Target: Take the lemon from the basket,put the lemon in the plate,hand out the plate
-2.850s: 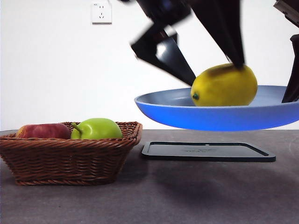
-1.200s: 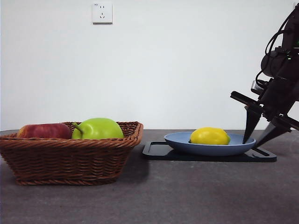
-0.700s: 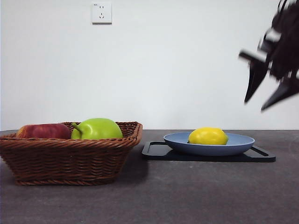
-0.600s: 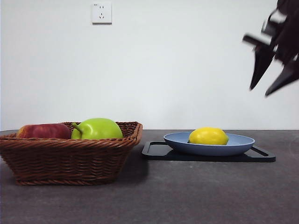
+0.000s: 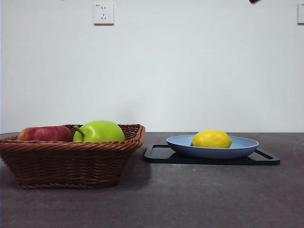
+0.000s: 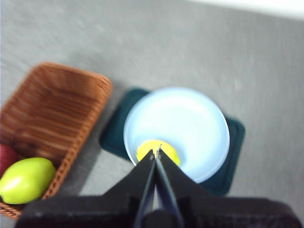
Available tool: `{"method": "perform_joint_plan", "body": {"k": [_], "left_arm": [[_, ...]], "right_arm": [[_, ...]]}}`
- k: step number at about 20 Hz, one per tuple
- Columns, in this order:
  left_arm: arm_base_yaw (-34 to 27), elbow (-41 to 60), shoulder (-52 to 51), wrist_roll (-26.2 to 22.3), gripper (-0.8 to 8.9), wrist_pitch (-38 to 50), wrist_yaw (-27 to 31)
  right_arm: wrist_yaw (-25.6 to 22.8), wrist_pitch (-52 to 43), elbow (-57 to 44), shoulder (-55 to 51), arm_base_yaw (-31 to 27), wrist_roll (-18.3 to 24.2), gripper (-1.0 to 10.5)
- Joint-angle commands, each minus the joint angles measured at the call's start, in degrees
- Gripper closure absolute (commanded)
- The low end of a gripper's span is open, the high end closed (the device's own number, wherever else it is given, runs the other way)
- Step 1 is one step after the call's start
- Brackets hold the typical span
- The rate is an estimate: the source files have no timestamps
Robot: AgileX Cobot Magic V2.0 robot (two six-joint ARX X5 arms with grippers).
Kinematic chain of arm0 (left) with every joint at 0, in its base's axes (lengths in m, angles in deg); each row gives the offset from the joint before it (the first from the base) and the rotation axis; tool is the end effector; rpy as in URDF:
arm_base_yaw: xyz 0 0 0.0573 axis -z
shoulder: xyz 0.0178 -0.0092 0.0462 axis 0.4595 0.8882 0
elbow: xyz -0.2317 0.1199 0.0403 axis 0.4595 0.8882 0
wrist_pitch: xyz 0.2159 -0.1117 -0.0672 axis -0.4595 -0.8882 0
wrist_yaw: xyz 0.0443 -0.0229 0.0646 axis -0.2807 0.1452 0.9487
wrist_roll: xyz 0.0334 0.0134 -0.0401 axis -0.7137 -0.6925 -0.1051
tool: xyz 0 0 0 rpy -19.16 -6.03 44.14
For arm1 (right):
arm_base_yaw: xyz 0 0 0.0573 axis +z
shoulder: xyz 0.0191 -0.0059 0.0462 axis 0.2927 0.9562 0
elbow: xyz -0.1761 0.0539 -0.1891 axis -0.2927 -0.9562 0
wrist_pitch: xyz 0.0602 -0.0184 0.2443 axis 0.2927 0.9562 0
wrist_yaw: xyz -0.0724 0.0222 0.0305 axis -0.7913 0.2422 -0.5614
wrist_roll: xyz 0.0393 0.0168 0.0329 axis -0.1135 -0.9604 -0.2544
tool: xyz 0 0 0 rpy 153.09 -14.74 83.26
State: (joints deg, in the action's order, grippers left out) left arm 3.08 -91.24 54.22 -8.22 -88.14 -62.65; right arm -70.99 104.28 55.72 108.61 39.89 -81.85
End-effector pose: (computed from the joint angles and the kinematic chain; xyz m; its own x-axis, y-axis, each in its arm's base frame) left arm 0.1881 -0.1059 0.3794 0.7884 -0.3034 -0.5351 0.4519 0.8759 0.1692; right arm 0.1965 0.0835 0.3829 0.7649 0.3436 -0.5448 -0.3997 0.9165 0.0168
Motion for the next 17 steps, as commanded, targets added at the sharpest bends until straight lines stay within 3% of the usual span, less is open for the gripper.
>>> {"method": "perform_joint_plan", "body": {"k": [1,4,9,12,17], "left_arm": [[-2.19,7.13,-4.61,-0.83,8.08,7.32,-1.18],[-4.63,19.02,-12.83,-0.44,8.08,16.33,-1.14],[-5.84,36.92,-28.89,5.62,8.08,24.48,-0.83],[-5.81,40.81,-34.82,8.02,8.08,24.90,-0.52],[-5.79,41.57,-38.25,8.00,8.07,24.63,-0.59]], "right_arm": [[-5.11,-7.41,-6.93,-6.05,3.37,0.37,9.4],[-9.55,-16.90,-17.70,-14.82,6.19,0.31,9.4],[-13.70,-30.10,-35.98,-28.72,7.67,-0.11,9.4],[-13.66,-33.24,-41.40,-32.63,7.67,-0.11,9.4],[-13.64,-33.11,-43.19,-33.18,7.56,-0.13,9.4]]}}
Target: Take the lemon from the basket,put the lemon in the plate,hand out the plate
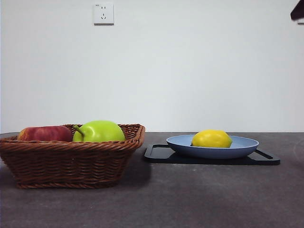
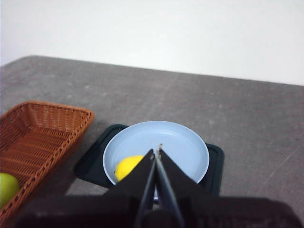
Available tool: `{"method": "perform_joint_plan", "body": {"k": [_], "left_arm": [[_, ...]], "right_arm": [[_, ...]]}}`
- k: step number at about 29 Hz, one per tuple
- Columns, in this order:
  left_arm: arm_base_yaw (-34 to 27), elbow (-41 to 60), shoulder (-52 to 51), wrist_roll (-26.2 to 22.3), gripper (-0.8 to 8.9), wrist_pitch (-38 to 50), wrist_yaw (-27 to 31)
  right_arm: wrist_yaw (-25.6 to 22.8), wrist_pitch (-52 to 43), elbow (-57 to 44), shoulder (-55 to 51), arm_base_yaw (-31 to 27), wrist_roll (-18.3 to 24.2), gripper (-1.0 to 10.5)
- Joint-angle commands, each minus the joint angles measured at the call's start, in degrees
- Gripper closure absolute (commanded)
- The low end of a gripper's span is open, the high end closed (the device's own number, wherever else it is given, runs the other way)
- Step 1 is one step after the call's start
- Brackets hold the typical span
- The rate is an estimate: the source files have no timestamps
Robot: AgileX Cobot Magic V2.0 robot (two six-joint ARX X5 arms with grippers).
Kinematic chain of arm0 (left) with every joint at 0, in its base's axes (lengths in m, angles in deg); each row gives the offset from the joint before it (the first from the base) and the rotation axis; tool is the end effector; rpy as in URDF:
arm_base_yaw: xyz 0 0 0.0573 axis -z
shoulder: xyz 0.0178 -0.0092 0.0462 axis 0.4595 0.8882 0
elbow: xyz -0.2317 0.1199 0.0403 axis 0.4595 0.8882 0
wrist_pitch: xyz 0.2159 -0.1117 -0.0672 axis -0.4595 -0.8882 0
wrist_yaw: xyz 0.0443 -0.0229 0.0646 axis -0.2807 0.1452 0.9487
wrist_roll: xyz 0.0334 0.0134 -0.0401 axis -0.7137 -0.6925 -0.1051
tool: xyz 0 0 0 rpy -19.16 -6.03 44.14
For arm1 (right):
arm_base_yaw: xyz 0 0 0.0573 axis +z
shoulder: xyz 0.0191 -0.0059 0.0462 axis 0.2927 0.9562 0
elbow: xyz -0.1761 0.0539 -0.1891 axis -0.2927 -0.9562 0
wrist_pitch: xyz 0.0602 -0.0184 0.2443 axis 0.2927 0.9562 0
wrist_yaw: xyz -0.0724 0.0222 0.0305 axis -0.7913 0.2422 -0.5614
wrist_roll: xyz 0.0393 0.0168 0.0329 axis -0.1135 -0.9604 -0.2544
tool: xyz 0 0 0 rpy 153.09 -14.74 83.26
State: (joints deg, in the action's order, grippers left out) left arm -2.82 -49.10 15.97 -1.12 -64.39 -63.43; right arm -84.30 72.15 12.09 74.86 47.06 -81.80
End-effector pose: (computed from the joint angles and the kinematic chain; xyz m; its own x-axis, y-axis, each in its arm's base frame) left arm 0.1058 -0.0443 0.2692 0.9317 -0.2886 -0.2205 0.2996 0.9539 0.0174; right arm 0.1154 0.0597 0.2698 0.9370 0.2977 -0.1826 -0.3085 0.9507 -0.0330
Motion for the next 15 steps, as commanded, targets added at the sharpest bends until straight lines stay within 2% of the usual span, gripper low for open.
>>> {"method": "perform_joint_plan", "body": {"k": [1,15], "left_arm": [[0.11,-0.57,0.00,0.90,8.07,1.03,0.20],[0.13,-0.57,1.79,0.92,8.05,1.29,0.11]], "right_arm": [[-0.17,-0.98,0.44,0.81,0.39,-0.42,9.4],[-0.17,-0.96,0.44,0.90,0.39,-0.61,9.4]]}}
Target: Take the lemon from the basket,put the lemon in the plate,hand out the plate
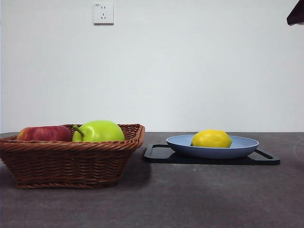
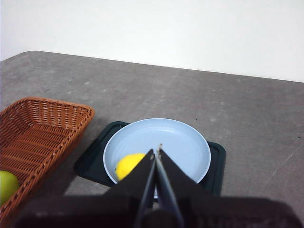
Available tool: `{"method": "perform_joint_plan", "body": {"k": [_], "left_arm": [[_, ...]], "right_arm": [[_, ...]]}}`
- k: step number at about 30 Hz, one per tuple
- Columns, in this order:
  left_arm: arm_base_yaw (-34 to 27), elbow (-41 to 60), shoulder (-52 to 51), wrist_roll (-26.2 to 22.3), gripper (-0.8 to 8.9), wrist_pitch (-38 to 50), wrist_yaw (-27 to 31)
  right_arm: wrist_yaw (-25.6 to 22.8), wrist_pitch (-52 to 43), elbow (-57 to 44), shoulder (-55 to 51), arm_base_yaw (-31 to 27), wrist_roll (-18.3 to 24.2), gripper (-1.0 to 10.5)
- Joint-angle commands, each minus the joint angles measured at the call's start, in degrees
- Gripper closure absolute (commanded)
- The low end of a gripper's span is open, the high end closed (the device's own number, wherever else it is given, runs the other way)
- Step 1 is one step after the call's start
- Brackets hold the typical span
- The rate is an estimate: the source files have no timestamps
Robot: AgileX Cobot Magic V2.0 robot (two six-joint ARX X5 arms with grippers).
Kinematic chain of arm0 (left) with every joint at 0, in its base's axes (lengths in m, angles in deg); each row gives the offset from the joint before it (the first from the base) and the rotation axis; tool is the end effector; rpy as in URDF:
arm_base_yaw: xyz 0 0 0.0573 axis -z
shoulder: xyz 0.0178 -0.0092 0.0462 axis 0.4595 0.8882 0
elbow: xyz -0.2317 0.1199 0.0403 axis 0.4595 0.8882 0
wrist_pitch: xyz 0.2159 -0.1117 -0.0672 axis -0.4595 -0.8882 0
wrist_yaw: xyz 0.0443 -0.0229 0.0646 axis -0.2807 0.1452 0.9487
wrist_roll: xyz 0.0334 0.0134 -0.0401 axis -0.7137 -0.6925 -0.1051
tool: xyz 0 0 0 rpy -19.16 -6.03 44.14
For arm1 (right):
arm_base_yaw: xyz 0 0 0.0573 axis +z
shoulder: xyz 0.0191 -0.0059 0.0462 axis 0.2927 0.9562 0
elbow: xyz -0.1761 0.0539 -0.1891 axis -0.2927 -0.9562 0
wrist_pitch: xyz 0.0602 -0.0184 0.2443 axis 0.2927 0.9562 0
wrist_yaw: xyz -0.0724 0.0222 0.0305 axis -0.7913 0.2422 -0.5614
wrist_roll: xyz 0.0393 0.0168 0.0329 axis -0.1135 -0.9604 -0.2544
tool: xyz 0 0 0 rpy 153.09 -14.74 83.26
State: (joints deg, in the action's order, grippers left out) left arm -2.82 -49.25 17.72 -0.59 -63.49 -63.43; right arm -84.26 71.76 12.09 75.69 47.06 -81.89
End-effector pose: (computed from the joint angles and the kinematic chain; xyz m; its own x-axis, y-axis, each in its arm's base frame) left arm 0.1106 -0.0465 0.2686 0.9292 -0.2875 -0.2323 0.2978 0.9546 0.0099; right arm 0.1176 0.0610 0.2688 0.9356 0.2976 -0.1900 -0.3091 0.9505 -0.0330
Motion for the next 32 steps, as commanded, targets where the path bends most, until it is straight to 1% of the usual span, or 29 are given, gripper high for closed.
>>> {"method": "perform_joint_plan", "body": {"k": [1,4,5,6,7,8,10,15,17,20,23,27,32], "left_arm": [[0.20,-0.35,0.00,0.39,8.05,0.33,0.11],[0.09,-0.35,-2.89,0.17,8.05,-0.77,0.37],[-0.20,-0.35,-4.37,-0.68,8.05,-1.49,0.37],[-0.74,-0.35,-6.51,-3.28,8.05,-2.71,0.35],[-1.60,-0.35,-8.92,-4.39,8.05,-4.17,0.33],[-2.62,-0.35,-10.93,-4.28,8.05,-5.55,0.39],[-6.29,0.02,-15.15,-3.89,8.05,-7.91,0.42],[-16.70,4.74,-21.38,-4.17,8.05,-6.69,0.26],[-20.33,7.91,-23.17,-4.13,8.05,-5.22,-0.44],[-23.91,12.59,-24.92,-4.07,8.05,-3.23,-3.78],[-25.73,17.11,-25.75,-3.93,8.05,-0.48,-6.51],[-26.38,22.21,-26.03,-2.23,8.05,1.86,-6.54],[-26.56,26.18,-26.40,-0.66,8.05,1.92,-5.68]], "right_arm": [[-0.22,-0.59,0.44,0.07,0.39,-0.52,9.4],[-0.24,-0.59,0.44,0.04,0.39,-0.52,9.4],[-0.22,-0.59,0.44,0.02,0.39,-0.52,9.4],[-0.20,-0.59,0.44,0.02,0.42,-0.52,9.4],[-0.22,-0.57,0.44,0.02,0.39,-0.52,9.4],[-0.22,-0.59,0.44,0.04,0.39,-0.52,9.4],[-0.22,-0.57,0.44,0.07,0.39,-0.52,9.4],[-0.22,-0.57,0.44,0.07,0.39,-0.52,9.4],[-0.22,-0.59,0.44,0.04,0.39,-0.52,9.4],[-0.22,-0.59,0.44,0.04,0.39,-0.52,9.4],[-0.22,-0.59,0.44,0.04,0.39,-0.52,9.4],[-0.22,-0.59,0.44,0.07,0.39,-0.52,9.4],[-0.22,-0.59,0.44,0.04,0.39,-0.52,9.4]]}}
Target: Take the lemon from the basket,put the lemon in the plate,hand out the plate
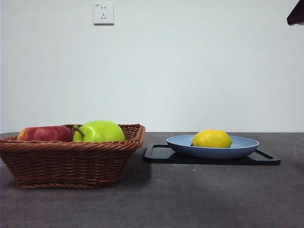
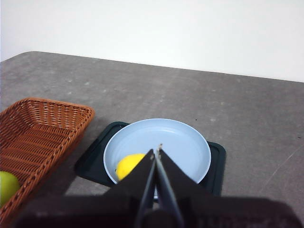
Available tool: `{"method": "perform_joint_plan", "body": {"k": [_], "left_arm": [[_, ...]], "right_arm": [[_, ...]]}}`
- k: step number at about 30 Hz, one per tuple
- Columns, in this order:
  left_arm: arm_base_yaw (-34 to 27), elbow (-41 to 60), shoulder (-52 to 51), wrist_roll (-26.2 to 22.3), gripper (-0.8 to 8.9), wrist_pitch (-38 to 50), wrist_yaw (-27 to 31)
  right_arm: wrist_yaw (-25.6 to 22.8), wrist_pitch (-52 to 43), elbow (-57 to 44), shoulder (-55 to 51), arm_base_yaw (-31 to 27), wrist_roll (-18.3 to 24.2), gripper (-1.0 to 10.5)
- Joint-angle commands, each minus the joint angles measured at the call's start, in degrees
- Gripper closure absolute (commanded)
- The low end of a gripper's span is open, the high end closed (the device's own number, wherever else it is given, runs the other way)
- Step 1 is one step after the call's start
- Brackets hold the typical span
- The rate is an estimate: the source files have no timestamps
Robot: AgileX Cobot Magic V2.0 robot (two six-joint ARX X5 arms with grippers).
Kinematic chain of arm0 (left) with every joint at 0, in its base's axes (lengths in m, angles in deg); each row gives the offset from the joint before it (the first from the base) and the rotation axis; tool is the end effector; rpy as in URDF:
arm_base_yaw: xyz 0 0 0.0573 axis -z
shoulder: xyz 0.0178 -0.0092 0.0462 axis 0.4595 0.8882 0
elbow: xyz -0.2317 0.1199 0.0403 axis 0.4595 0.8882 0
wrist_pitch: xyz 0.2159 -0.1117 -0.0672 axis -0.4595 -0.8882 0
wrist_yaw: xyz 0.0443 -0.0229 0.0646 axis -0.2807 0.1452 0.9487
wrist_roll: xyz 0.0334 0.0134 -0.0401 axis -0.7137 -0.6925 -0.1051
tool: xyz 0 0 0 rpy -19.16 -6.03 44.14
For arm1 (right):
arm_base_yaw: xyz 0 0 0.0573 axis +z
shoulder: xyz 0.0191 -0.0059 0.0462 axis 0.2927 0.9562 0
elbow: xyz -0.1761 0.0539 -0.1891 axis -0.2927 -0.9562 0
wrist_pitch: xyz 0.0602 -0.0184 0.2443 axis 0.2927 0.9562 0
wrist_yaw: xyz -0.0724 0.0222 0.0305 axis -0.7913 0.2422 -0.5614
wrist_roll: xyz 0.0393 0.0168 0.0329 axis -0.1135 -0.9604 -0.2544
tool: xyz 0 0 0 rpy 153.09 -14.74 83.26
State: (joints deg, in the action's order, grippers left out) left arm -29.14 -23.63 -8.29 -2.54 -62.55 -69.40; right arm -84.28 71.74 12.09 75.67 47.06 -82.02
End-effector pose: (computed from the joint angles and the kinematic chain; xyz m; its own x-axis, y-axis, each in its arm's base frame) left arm 0.0923 0.0035 0.1569 0.9761 0.0508 -0.2115 -0.0481 0.9987 0.0183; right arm 0.1175 0.0609 0.2689 0.9358 0.2974 -0.1894 -0.3083 0.9508 -0.0307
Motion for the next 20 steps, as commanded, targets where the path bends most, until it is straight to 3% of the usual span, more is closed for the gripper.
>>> {"method": "perform_joint_plan", "body": {"k": [1,20], "left_arm": [[-0.24,0.98,-0.39,1.62,8.05,0.98,0.26],[-0.17,1.68,-0.37,2.54,8.05,1.60,0.09]], "right_arm": [[-0.20,-0.55,0.44,0.07,0.39,-0.39,9.4],[-0.20,-0.57,0.44,0.09,0.39,-0.39,9.4]]}}
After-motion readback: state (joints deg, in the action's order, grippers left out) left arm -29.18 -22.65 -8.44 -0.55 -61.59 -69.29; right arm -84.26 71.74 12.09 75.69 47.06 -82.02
